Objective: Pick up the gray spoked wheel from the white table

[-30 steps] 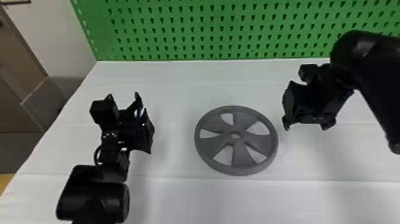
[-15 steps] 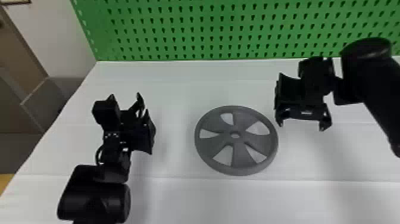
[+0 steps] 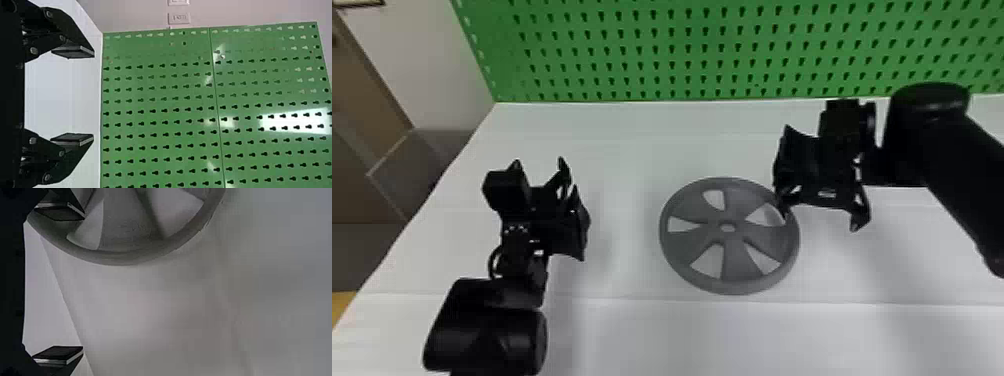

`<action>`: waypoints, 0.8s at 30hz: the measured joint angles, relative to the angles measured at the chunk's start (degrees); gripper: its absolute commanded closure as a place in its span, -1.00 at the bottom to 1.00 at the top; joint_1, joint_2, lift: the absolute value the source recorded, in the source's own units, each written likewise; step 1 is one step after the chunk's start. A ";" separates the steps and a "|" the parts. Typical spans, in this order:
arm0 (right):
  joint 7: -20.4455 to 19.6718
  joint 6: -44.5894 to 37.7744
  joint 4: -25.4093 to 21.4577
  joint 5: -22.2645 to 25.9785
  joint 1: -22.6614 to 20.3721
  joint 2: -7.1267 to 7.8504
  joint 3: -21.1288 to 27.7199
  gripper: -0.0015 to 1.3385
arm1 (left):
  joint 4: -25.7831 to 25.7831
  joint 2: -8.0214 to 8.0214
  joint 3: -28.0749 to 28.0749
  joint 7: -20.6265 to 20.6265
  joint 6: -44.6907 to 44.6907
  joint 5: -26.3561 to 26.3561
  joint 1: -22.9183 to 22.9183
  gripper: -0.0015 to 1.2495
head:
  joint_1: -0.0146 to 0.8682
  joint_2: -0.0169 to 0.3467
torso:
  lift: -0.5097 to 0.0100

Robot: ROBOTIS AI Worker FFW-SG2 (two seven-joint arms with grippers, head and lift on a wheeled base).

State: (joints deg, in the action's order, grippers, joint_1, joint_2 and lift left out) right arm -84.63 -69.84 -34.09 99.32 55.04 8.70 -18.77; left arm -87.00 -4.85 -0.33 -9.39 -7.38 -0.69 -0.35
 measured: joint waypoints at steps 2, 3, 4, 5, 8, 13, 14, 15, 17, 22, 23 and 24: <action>-1.79 1.90 -0.12 3.45 -0.37 0.01 -1.63 -0.84 | -0.01 -0.15 0.03 0.00 0.00 -0.11 -0.03 -0.21 | 0.80 -0.25 | 0.70; -2.43 2.91 -0.18 4.85 -0.54 0.00 -2.43 -0.84 | -0.01 -0.22 0.05 0.00 0.00 -0.15 -0.05 -0.21 | 0.80 -0.25 | 0.70; -2.84 3.58 -0.22 5.59 -0.65 0.00 -2.90 -0.84 | -0.01 -0.26 0.06 0.00 0.00 -0.17 -0.06 -0.21 | 0.80 -0.25 | 0.70; -3.16 4.17 -0.24 6.14 -0.74 0.00 -3.30 -0.84 | -0.01 -0.30 0.07 0.00 0.00 -0.17 -0.07 -0.21 | 0.80 -0.25 | 0.70; -3.55 5.74 -0.27 7.35 -0.91 0.09 -4.75 -0.84 | -0.01 -0.34 0.08 -0.06 0.00 -0.18 -0.15 -0.21 | 0.80 -0.25 | 0.70; -4.48 8.17 -0.27 8.95 -0.90 0.05 -6.98 -0.84 | -0.14 -0.55 0.09 -0.14 0.00 -0.18 -0.25 -0.21 | 0.80 -0.25 | 0.70; -4.60 8.54 -0.27 9.16 -0.92 -0.03 -7.07 -0.84 | -0.16 -0.61 0.11 -0.17 0.00 -0.18 -0.25 -0.21 | 0.80 -0.25 | 0.70; -4.70 8.85 -0.29 9.32 -0.99 -0.12 -7.02 -0.84 | -0.18 -0.67 0.12 -0.18 0.00 -0.18 -0.24 -0.21 | 0.80 -0.25 | 0.70; -5.12 9.44 -0.61 9.44 -1.37 -0.38 -6.39 -0.84 | -0.30 -0.81 0.09 -0.26 0.00 -0.18 -0.24 -0.21 | 0.80 -0.25 | 0.70; -5.37 10.28 -3.93 7.61 -3.59 -1.19 -1.38 -0.84 | -0.59 -1.35 0.08 -0.78 0.00 -0.37 -0.22 -0.21 | 0.80 -0.25 | 0.70; -5.37 10.43 -4.88 7.11 -4.20 -1.39 0.03 -0.84 | -0.63 -1.46 0.15 -0.96 0.00 -0.45 -0.23 -0.21 | 0.80 -0.25 | 0.70; -5.37 10.62 -5.88 6.65 -4.85 -1.61 1.43 -0.84 | -0.68 -1.56 0.22 -1.10 0.00 -0.53 -0.26 -0.21 | 0.80 -0.25 | 0.70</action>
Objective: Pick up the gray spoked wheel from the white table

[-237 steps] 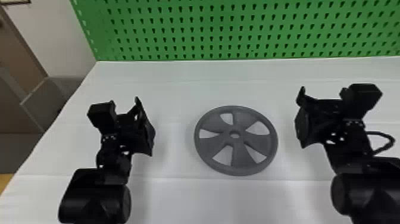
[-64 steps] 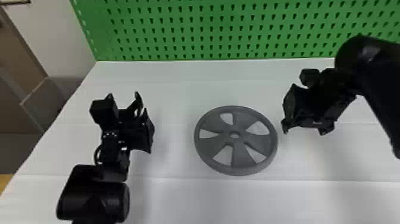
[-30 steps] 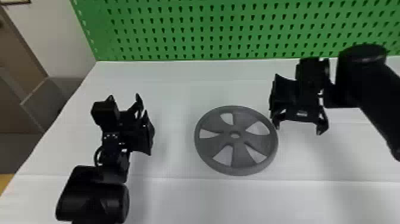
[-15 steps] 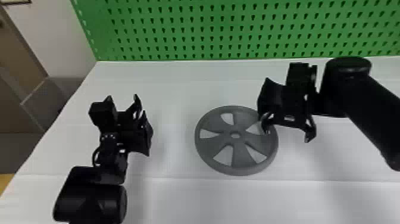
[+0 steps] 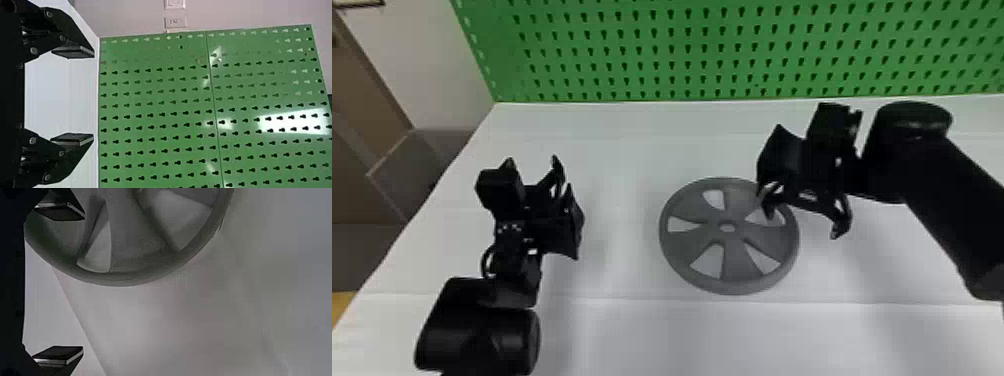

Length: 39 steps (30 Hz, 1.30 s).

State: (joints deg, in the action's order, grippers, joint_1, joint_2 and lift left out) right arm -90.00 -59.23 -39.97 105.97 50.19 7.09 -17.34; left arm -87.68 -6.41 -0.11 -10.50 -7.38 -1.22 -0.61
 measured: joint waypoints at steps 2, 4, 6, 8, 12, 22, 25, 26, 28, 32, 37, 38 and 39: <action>0.00 0.70 -2.20 -0.85 -1.52 -0.49 2.59 -0.84 | -0.11 -0.22 0.12 -0.29 0.00 -0.15 -0.14 -0.21 | 0.80 -0.25 | 0.70; 0.00 1.75 -4.30 -1.34 -2.89 -0.93 4.18 -0.84 | -0.26 -0.43 0.17 -0.43 0.00 -0.27 -0.33 -0.21 | 0.80 -0.25 | 0.70; 0.00 2.77 -6.18 -1.65 -4.14 -1.29 5.44 -0.84 | -0.40 -0.60 0.21 -0.52 0.00 -0.37 -0.46 -0.21 | 0.80 -0.25 | 0.70; 0.00 4.05 -8.28 -2.00 -5.57 -1.66 6.72 -0.84 | -0.54 -0.76 0.24 -0.72 0.01 -0.53 -0.56 -0.21 | 0.80 -0.25 | 0.70; 0.00 6.17 -10.71 -2.24 -7.51 -2.01 7.45 -0.84 | -0.84 -0.95 0.20 -0.94 0.03 -0.71 -0.68 -0.21 | 0.80 -0.25 | 0.70; 0.00 10.48 -15.10 -2.93 -10.88 -2.25 8.05 -0.84 | -1.96 -1.20 -0.46 -1.11 0.58 -0.82 -1.01 -0.20 | 0.80 -0.25 | 0.70; 0.00 11.34 -17.14 -2.87 -12.11 -2.60 8.91 -0.84 | -2.12 -1.23 -0.60 -1.12 0.68 -0.81 -1.06 -0.20 | 0.80 -0.25 | 0.70; 0.00 11.67 -17.86 -2.85 -12.53 -2.70 9.09 -0.84 | -2.17 -1.23 -0.65 -1.14 0.69 -0.80 -1.09 -0.20 | 0.80 -0.25 | 0.70; 0.00 12.29 -19.61 -2.73 -13.56 -2.86 9.46 -0.84 | -2.25 -1.26 -0.74 -1.18 0.70 -0.80 -1.17 -0.20 | 0.80 -0.25 | 0.70; 0.00 13.55 -23.23 -2.30 -15.92 -2.82 10.36 -0.84 | -2.31 -1.27 -0.77 -1.27 0.70 -0.75 -1.25 -0.20 | 0.80 -0.25 | 0.70; 0.00 16.06 -26.72 -2.22 -18.87 -1.96 10.82 -0.84 | -2.32 -1.25 -0.48 -1.60 0.70 -0.67 -1.18 -0.20 | 0.80 -0.25 | 0.70; 0.00 16.24 -26.99 -2.28 -19.22 -1.82 10.93 -0.84 | -2.32 -1.25 -0.46 -1.63 0.70 -0.67 -1.14 -0.20 | 0.80 -0.25 | 0.70; 0.00 16.38 -27.19 -2.35 -19.64 -1.67 11.11 -0.84 | -2.32 -1.24 -0.42 -1.64 0.70 -0.67 -1.10 -0.20 | 0.80 -0.25 | 0.70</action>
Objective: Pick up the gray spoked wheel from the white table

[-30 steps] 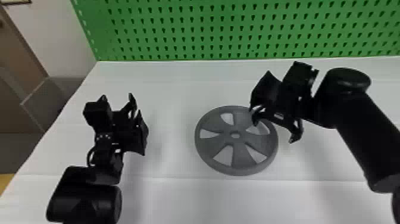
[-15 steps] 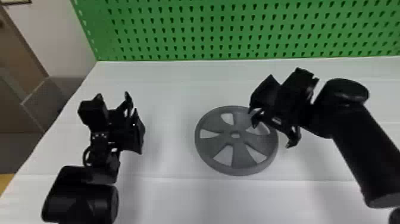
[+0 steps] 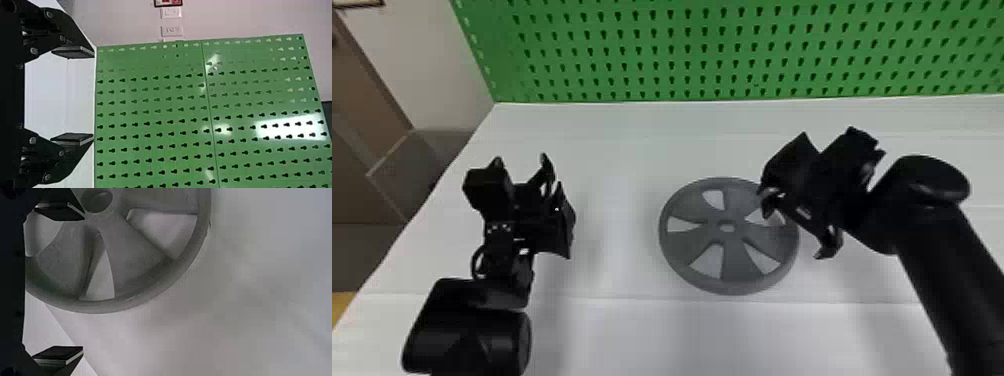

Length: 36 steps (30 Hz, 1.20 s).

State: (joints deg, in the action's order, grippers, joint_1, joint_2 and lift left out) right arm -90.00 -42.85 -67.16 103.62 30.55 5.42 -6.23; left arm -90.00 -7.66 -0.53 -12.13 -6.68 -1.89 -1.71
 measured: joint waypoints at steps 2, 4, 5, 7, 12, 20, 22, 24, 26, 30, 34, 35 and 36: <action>0.00 0.09 -0.16 -0.04 -0.59 0.16 0.29 -0.84 | 0.00 0.00 0.05 0.00 0.00 0.00 0.05 -0.20 | 0.80 -0.25 | 0.70; 0.00 0.16 -0.46 -0.03 -1.22 0.25 0.54 -0.84 | 0.00 0.00 0.09 0.00 0.00 0.03 0.06 -0.20 | 0.80 -0.25 | 0.70; 0.00 0.23 -0.64 0.03 -1.48 0.27 0.59 -0.84 | 0.00 0.00 0.11 0.00 0.00 0.05 0.06 -0.20 | 0.80 -0.25 | 0.70; 0.00 0.47 -1.28 0.18 -2.03 0.26 0.62 -0.84 | 0.00 0.00 0.15 0.00 0.00 0.10 0.06 -0.20 | 0.80 -0.25 | 0.70; 0.00 0.73 -3.04 -0.28 -3.32 -0.21 0.61 -0.84 | 0.00 0.00 0.30 -0.08 0.00 0.13 0.18 -0.20 | 0.80 -0.25 | 0.70; 0.00 1.05 -6.66 -3.78 -6.86 -2.17 3.08 -0.84 | 0.16 0.01 0.68 -0.50 0.07 0.30 0.28 -0.20 | 0.80 -0.25 | 0.70; 0.00 1.09 -7.07 -4.09 -7.60 -2.49 3.32 -0.84 | 0.22 0.01 0.74 -0.58 0.09 0.28 0.28 -0.20 | 0.80 -0.25 | 0.70; 0.00 0.97 -7.20 -4.17 -8.13 -2.71 3.53 -0.84 | 0.28 0.01 0.82 -0.61 0.09 0.26 0.29 -0.20 | 0.80 -0.25 | 0.70; 0.00 0.66 -7.26 -4.21 -8.64 -3.01 3.82 -0.84 | 0.37 0.01 0.93 -0.61 0.09 0.23 0.34 -0.20 | 0.80 -0.25 | 0.70; 0.00 0.26 -7.28 -4.46 -9.25 -3.63 4.27 -0.95 | 0.53 0.01 1.13 -0.62 0.09 0.22 0.46 -0.20 | 0.80 -0.25 | 0.70; 0.00 -0.42 -7.28 -4.93 -9.70 -4.14 4.77 -0.84 | 0.71 0.01 1.31 -0.69 0.09 0.13 0.49 -0.20 | 0.80 -0.25 | 0.70; 0.00 -0.55 -7.28 -5.18 -9.77 -4.24 4.83 -0.83 | 0.74 0.01 1.35 -0.70 0.09 0.11 0.52 -0.20 | 0.80 -0.25 | 0.70; 0.00 -0.67 -7.28 -5.53 -9.82 -4.33 4.86 -0.82 | 0.78 0.01 1.39 -0.70 0.09 0.09 0.57 -0.20 | 0.80 -0.25 | 0.70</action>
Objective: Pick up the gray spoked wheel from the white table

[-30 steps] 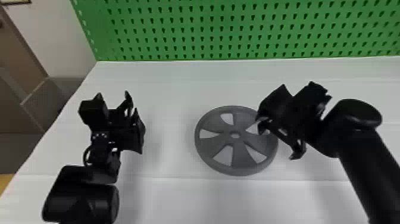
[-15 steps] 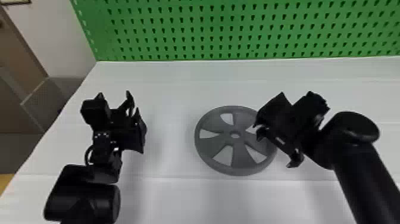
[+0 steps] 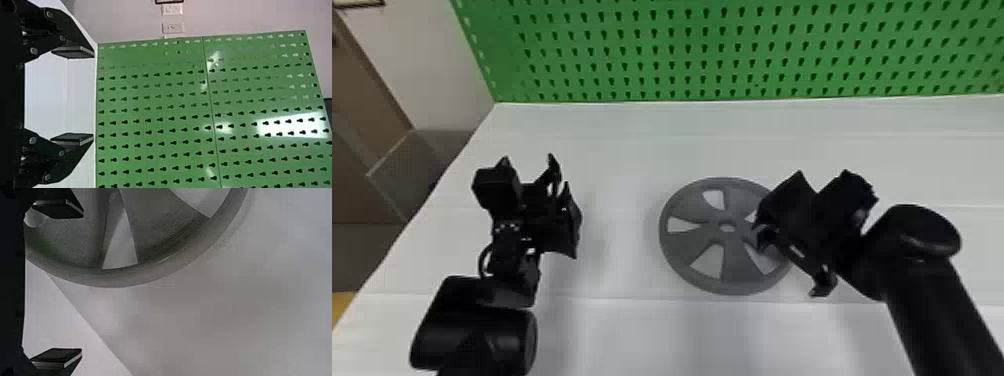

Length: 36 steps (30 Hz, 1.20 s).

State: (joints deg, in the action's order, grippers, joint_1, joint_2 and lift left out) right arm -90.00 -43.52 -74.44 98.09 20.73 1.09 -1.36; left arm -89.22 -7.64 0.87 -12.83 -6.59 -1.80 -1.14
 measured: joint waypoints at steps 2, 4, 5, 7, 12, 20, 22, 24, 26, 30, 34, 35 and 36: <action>0.00 -0.51 0.00 -0.86 -0.06 -0.18 0.09 -0.82 | 0.14 0.00 0.18 0.00 0.00 -0.03 0.12 -0.20 | 0.80 -0.25 | 0.70; 0.00 -1.67 0.25 -1.19 -0.07 -0.30 0.55 -0.82 | 0.41 0.00 0.47 0.00 0.00 -0.04 0.34 -0.20 | 0.80 -0.25 | 0.70; 0.00 -2.27 0.50 -1.17 -0.08 -0.33 0.90 -0.82 | 0.56 0.00 0.64 0.00 0.00 -0.04 0.45 -0.20 | 0.80 -0.25 | 0.70; 0.00 -3.70 1.28 -0.76 -0.11 -0.39 1.99 -0.82 | 0.96 -0.01 1.08 0.00 0.00 -0.06 0.71 -0.20 | 0.80 -0.25 | 0.70; 0.00 -6.27 2.88 -0.43 -0.28 -0.62 4.37 -0.83 | 1.67 -0.05 1.83 0.00 0.00 -0.15 1.15 -0.20 | 0.80 -0.25 | 0.70; 0.00 -7.97 3.81 -1.88 0.11 -0.87 4.45 -0.83 | 2.30 -0.22 2.45 0.00 0.00 -0.45 1.39 -0.20 | 0.80 -0.25 | 0.70; 0.00 -8.12 4.11 -2.37 0.50 -0.99 4.23 -0.83 | 2.39 -0.39 2.62 0.00 0.00 -0.63 1.49 -0.20 | 0.80 -0.25 | 0.70; 0.00 -8.10 4.27 -2.61 0.78 -1.06 4.12 -0.85 | 2.43 -0.59 2.79 0.00 0.00 -0.85 1.56 -0.20 | 0.80 -0.25 | 0.70; 0.00 -7.75 4.51 -2.66 1.06 -1.08 4.03 -0.83 | 2.46 -0.86 3.01 0.00 0.00 -1.12 1.66 -0.20 | 0.80 -0.25 | 0.70; 0.00 -6.53 5.33 -2.43 1.54 -1.09 3.70 -0.76 | 2.53 -1.33 3.42 0.00 0.00 -1.57 1.86 -0.20 | 0.80 -0.25 | 0.70; 0.00 -5.22 6.37 -3.08 2.31 -1.09 2.89 -0.77 | 2.56 -1.64 3.64 0.00 0.00 -1.91 1.92 -0.20 | 0.80 -0.25 | 0.70; 0.00 -4.99 6.58 -3.36 2.50 -1.09 2.69 -0.78 | 2.56 -1.69 3.66 0.00 0.02 -1.96 1.93 -0.20 | 0.80 -0.25 | 0.70; 0.00 -4.80 6.79 -3.61 2.68 -1.09 2.52 -0.77 | 2.56 -1.72 3.68 0.00 0.05 -2.01 1.94 -0.20 | 0.80 -0.25 | 0.70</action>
State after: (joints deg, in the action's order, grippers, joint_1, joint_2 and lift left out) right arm -90.00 -48.32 -67.66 94.47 23.41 0.00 1.15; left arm -86.66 -9.36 4.55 -12.83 -6.54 -3.81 0.80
